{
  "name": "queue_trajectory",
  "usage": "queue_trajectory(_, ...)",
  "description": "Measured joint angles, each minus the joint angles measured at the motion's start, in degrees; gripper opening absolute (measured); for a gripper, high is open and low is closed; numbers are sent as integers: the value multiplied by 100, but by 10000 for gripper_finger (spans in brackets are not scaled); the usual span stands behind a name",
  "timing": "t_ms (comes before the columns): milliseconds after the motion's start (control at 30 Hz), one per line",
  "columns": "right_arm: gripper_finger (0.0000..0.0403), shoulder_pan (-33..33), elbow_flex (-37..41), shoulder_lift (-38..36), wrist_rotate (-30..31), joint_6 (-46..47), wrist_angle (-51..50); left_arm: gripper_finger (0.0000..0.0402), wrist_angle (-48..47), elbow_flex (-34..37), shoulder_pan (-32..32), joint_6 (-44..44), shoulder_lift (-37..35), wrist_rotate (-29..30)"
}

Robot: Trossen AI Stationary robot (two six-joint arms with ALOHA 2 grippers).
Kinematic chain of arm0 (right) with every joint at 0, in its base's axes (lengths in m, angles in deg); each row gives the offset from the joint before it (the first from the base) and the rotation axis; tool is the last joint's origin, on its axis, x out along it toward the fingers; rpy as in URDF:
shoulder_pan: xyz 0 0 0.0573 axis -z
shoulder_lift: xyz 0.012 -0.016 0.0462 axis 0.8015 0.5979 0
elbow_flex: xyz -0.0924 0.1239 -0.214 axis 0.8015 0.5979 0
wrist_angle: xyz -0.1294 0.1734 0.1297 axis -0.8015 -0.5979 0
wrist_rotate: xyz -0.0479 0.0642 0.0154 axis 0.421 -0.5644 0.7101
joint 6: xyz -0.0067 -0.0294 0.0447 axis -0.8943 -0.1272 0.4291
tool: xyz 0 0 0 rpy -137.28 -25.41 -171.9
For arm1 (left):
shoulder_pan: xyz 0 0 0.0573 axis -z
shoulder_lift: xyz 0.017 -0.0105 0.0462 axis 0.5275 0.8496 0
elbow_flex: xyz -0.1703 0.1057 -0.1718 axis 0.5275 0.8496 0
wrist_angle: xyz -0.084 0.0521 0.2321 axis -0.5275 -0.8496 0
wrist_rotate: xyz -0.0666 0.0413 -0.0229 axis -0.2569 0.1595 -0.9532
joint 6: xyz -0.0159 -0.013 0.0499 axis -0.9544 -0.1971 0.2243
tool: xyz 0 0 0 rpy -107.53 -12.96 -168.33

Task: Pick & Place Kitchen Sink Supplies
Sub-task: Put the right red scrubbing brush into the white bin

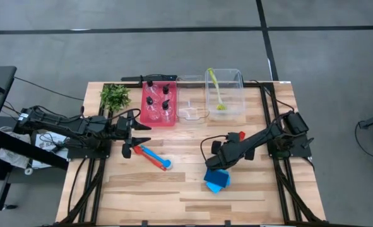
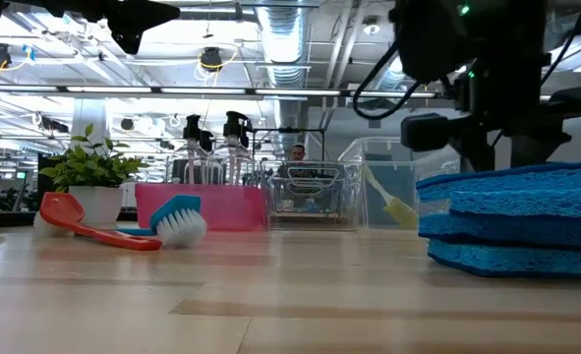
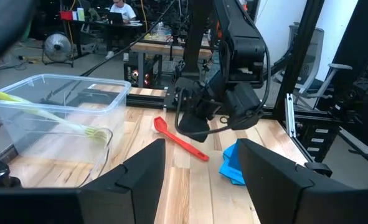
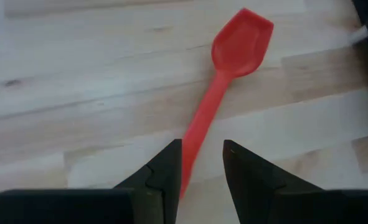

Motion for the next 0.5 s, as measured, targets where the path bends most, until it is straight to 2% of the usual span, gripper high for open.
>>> queue_trajectory(233, 77, -3, 463, -723, 118, 309, 202, 205, -2, 0, 0, 0, 2, 0)
queue_trajectory(400, 53, 6, 1135, -1049, 136, 314, 821, 205, 0, 0, -1, 0, 2, 0)
queue_trajectory(500, 45, 12, 1513, -1079, 121, 399, 1528, 205, 0, 0, 0, 0, 2, 0)
